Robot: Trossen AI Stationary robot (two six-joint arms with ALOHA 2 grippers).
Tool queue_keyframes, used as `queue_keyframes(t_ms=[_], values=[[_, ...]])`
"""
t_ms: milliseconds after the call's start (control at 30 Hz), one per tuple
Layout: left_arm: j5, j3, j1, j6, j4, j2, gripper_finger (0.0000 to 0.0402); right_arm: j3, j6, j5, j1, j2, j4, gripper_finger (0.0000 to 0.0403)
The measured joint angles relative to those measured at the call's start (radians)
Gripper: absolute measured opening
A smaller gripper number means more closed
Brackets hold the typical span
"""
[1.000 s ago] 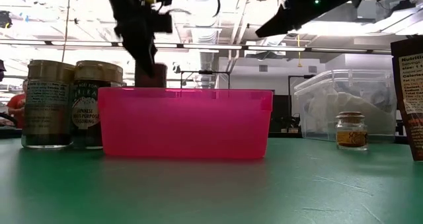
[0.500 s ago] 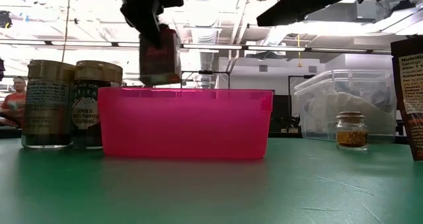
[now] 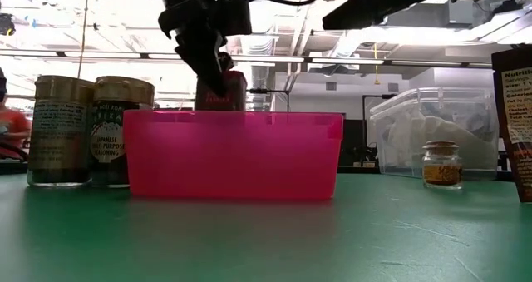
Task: Sort spices by type
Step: Put the bottom red seasoning bottle into the green bin, then put the red seasoning bottle into the green bin
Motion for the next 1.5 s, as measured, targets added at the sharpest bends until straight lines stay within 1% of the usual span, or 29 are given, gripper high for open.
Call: queue_keyframes(t_ms=[100,267,367,500,600,767,867,933,1000,1267,1367,1500], values=[[-0.024,-0.002,0.003,-0.005,-0.005,-0.012,0.0216,0.0,-0.001,0.0,0.0,0.0,0.008,0.0299],[-0.117,-0.002,0.003,-0.006,0.014,-0.01,0.0216,0.0,-0.002,0.0,0.001,0.0,0.014,0.0299],[-0.112,-0.002,0.004,-0.006,0.028,-0.009,0.0216,0.0,-0.002,0.0,0.009,0.0,0.014,0.0299],[-0.067,-0.002,0.0,0.003,0.051,-0.009,0.0216,0.0,-0.003,0.0,0.013,0.0,0.014,0.0299],[-0.064,-0.004,0.0,0.002,0.067,-0.009,0.0217,0.0,-0.003,0.0,0.013,0.0,0.014,0.0299],[-0.064,-0.052,0.0,0.003,0.12,-0.009,0.0217,0.0,-0.003,0.0,0.013,0.0,0.015,0.0299],[-0.078,-0.063,0.0,0.004,0.124,-0.009,0.0217,0.0,-0.003,0.0,0.013,0.0,0.015,0.0299],[-0.129,-0.063,-0.002,-0.017,0.131,-0.009,0.0218,0.0,-0.003,0.0,0.013,0.0,0.015,0.0299],[-0.157,-0.063,-0.006,-0.03,0.143,-0.009,0.0222,0.0,-0.003,0.0,0.013,0.0,0.016,0.0299],[-0.164,-0.063,-0.019,-0.024,0.145,-0.01,0.0267,0.0,-0.003,0.0,0.013,0.0,0.019,0.0299],[-0.164,-0.063,-0.02,-0.011,0.138,-0.01,0.0276,0.0,-0.002,0.0,0.013,0.0,0.019,0.0299],[-0.179,-0.024,-0.017,0.03,0.033,-0.01,0.0275,0.0,-0.002,0.0,0.013,0.0,0.018,0.0299]])
